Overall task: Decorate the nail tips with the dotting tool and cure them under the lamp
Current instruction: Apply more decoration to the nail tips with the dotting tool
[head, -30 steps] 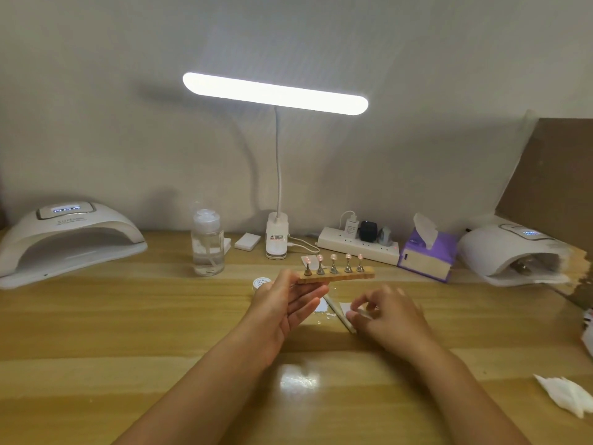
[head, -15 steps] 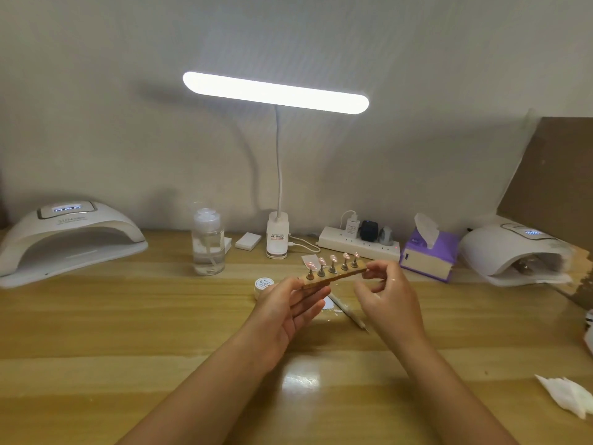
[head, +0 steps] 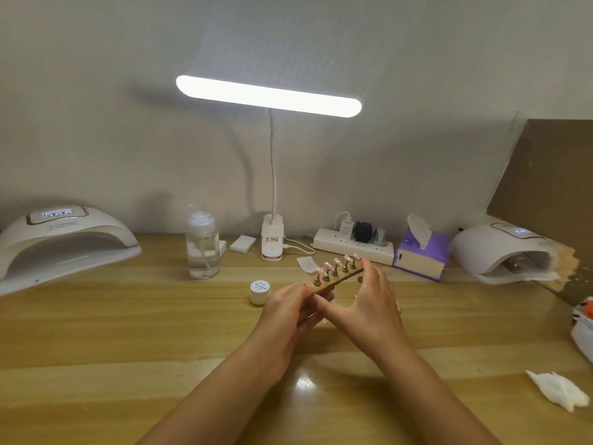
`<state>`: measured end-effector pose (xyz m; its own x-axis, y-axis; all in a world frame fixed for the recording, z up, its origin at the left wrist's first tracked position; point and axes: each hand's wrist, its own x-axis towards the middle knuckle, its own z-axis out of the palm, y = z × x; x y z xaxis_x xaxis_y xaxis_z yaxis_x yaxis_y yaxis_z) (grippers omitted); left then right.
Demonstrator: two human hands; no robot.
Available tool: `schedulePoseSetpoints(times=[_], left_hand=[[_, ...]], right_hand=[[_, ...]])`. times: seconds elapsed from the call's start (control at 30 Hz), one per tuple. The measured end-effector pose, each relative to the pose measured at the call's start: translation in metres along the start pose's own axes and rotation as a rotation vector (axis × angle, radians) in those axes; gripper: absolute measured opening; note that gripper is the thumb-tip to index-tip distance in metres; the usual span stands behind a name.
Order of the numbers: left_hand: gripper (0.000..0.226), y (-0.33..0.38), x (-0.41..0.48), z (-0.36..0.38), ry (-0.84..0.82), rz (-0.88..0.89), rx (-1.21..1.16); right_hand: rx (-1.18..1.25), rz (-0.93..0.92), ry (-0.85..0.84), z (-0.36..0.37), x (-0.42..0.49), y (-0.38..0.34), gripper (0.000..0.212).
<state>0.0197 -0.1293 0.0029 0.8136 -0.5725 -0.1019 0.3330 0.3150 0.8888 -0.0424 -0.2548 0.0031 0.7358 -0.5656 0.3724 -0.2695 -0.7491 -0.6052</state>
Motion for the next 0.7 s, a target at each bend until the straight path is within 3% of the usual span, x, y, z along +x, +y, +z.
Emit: schedulePoseSetpoints(times=[0.23, 0.37, 0.57, 0.7], left_hand=[[0.015, 0.001, 0.008, 0.000, -0.006, -0.044, -0.096], [0.012, -0.004, 0.003, -0.002, -0.006, 0.122, 0.176], [0.010, -0.008, 0.006, -0.019, 0.224, 0.337, 0.338], [0.014, -0.014, 0.008, -0.021, 0.224, 0.347, 0.409]], right_hand=[[0.098, 0.023, 0.008, -0.009, 0.001, -0.004, 0.127], [0.145, 0.095, 0.017, -0.024, 0.019, 0.010, 0.117], [0.132, 0.372, 0.255, -0.106, 0.046, 0.127, 0.082], [-0.104, 0.520, 0.255, -0.140, 0.058, 0.189, 0.089]])
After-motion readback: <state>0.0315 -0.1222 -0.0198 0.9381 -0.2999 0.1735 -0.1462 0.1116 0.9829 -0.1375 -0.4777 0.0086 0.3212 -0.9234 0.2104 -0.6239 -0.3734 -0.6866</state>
